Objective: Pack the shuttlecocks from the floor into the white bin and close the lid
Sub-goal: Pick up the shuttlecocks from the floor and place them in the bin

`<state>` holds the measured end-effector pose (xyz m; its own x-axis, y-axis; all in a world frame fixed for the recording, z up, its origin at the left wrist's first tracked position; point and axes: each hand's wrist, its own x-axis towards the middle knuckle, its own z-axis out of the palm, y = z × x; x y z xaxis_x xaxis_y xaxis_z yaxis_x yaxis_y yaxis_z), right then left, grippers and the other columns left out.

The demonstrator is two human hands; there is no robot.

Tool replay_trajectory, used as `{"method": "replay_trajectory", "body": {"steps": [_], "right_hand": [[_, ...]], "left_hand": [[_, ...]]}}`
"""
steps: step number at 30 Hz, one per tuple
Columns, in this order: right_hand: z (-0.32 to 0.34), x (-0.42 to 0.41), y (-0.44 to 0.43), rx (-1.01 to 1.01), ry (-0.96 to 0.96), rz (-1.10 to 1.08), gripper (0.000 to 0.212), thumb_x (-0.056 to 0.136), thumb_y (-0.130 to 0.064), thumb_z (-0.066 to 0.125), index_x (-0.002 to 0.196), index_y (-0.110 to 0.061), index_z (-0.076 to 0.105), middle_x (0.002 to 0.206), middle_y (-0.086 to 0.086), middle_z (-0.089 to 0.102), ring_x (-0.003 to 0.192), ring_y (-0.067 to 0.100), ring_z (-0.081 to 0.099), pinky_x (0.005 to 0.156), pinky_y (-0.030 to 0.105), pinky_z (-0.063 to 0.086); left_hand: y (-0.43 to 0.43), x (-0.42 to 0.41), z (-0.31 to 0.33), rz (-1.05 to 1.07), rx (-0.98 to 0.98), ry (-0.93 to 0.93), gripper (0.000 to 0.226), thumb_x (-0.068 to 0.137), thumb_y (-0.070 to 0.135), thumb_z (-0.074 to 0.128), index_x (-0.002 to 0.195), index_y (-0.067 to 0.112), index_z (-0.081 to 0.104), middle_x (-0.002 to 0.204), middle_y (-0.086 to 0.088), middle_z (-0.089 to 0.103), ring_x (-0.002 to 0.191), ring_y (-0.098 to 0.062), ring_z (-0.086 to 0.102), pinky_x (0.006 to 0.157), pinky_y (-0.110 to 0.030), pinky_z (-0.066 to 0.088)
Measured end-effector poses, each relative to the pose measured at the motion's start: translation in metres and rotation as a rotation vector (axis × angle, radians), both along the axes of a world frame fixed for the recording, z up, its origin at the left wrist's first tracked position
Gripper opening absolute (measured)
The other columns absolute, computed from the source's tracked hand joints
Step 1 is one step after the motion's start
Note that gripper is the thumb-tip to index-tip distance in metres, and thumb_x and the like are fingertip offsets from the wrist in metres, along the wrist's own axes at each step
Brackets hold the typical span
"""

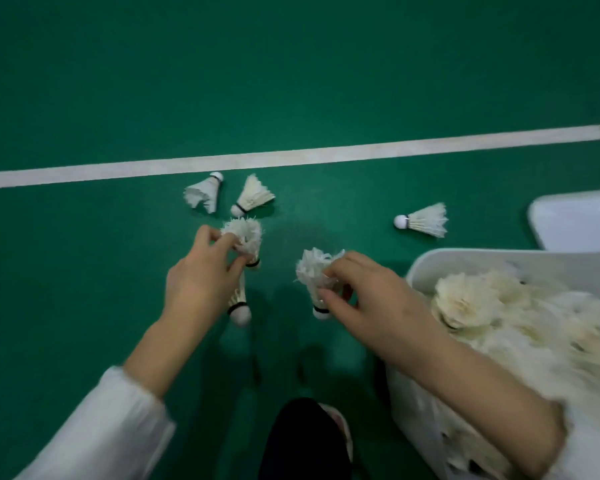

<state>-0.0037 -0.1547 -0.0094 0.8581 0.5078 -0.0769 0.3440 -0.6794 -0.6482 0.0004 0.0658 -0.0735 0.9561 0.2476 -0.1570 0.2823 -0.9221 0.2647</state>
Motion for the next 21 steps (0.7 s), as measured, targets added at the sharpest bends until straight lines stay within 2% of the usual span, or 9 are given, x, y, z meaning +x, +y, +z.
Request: {"method": "replay_trajectory", "body": {"steps": [3, 5, 6, 9, 12, 15, 18, 21], "right_hand": [[0.038, 0.007, -0.044, -0.122, -0.044, 0.103, 0.009, 0.088, -0.021, 0.056, 0.092, -0.014, 0.059, 0.082, -0.004, 0.051, 0.074, 0.015, 0.054, 0.068, 0.030, 0.044], [0.071, 0.011, -0.082, -0.163, -0.057, 0.061, 0.011, 0.086, -0.018, 0.059, 0.097, -0.018, 0.060, 0.074, -0.015, 0.048, 0.063, -0.001, 0.048, 0.062, 0.017, 0.039], [0.088, 0.009, -0.106, -0.178, -0.055, 0.007, 0.013, 0.085, -0.018, 0.060, 0.098, -0.021, 0.060, 0.072, -0.018, 0.049, 0.061, -0.004, 0.048, 0.062, 0.014, 0.039], [0.119, -0.009, -0.172, -0.197, -0.043, -0.166, 0.012, 0.083, -0.027, 0.058, 0.095, -0.024, 0.059, 0.076, -0.017, 0.057, 0.066, 0.000, 0.055, 0.063, 0.022, 0.047], [0.105, -0.040, -0.220, -0.222, 0.072, -0.324, 0.007, 0.084, -0.030, 0.057, 0.081, -0.025, 0.061, 0.077, -0.010, 0.064, 0.070, 0.004, 0.059, 0.063, 0.029, 0.053], [0.069, -0.073, -0.242, -0.277, 0.212, -0.398, 0.011, 0.085, -0.029, 0.061, 0.075, -0.028, 0.065, 0.077, -0.011, 0.067, 0.072, 0.002, 0.060, 0.073, 0.033, 0.053], [0.036, -0.089, -0.244, -0.284, 0.300, -0.392, 0.011, 0.085, -0.031, 0.063, 0.075, -0.026, 0.067, 0.082, -0.013, 0.068, 0.076, 0.001, 0.059, 0.077, 0.026, 0.049], [0.016, -0.095, -0.242, -0.331, 0.306, -0.297, 0.011, 0.087, -0.034, 0.060, 0.088, -0.028, 0.069, 0.095, -0.012, 0.066, 0.087, 0.003, 0.057, 0.079, 0.020, 0.043]], "left_hand": [[-0.054, -0.029, 0.049, -0.106, -0.149, -0.174, 0.032, 0.087, 0.053, 0.048, 0.098, 0.025, 0.059, 0.108, 0.009, 0.046, 0.075, -0.022, 0.060, 0.064, -0.036, 0.048], [-0.085, -0.042, 0.082, -0.160, -0.282, -0.278, 0.040, 0.084, 0.061, 0.046, 0.092, 0.025, 0.062, 0.101, 0.013, 0.049, 0.074, -0.016, 0.056, 0.063, -0.034, 0.048], [-0.104, -0.047, 0.095, -0.204, -0.340, -0.308, 0.042, 0.082, 0.062, 0.044, 0.088, 0.025, 0.063, 0.097, 0.015, 0.050, 0.074, -0.013, 0.054, 0.063, -0.033, 0.047], [-0.155, -0.053, 0.119, -0.383, -0.392, -0.355, 0.038, 0.081, 0.058, 0.043, 0.077, 0.026, 0.063, 0.091, 0.015, 0.055, 0.073, -0.010, 0.055, 0.059, -0.031, 0.047], [-0.194, -0.057, 0.118, -0.538, -0.357, -0.306, 0.030, 0.082, 0.056, 0.043, 0.083, 0.033, 0.062, 0.093, 0.021, 0.056, 0.070, -0.007, 0.057, 0.052, -0.025, 0.046], [-0.210, -0.063, 0.106, -0.603, -0.356, -0.265, 0.022, 0.083, 0.053, 0.044, 0.086, 0.037, 0.059, 0.098, 0.023, 0.057, 0.070, -0.004, 0.059, 0.049, -0.026, 0.048], [-0.215, -0.069, 0.097, -0.559, -0.409, -0.205, 0.025, 0.081, 0.058, 0.040, 0.089, 0.039, 0.055, 0.103, 0.027, 0.056, 0.078, -0.001, 0.059, 0.056, -0.031, 0.052], [-0.220, -0.073, 0.095, -0.554, -0.430, -0.159, 0.024, 0.081, 0.058, 0.040, 0.089, 0.040, 0.053, 0.099, 0.027, 0.058, 0.079, -0.001, 0.060, 0.059, -0.032, 0.052]]}}
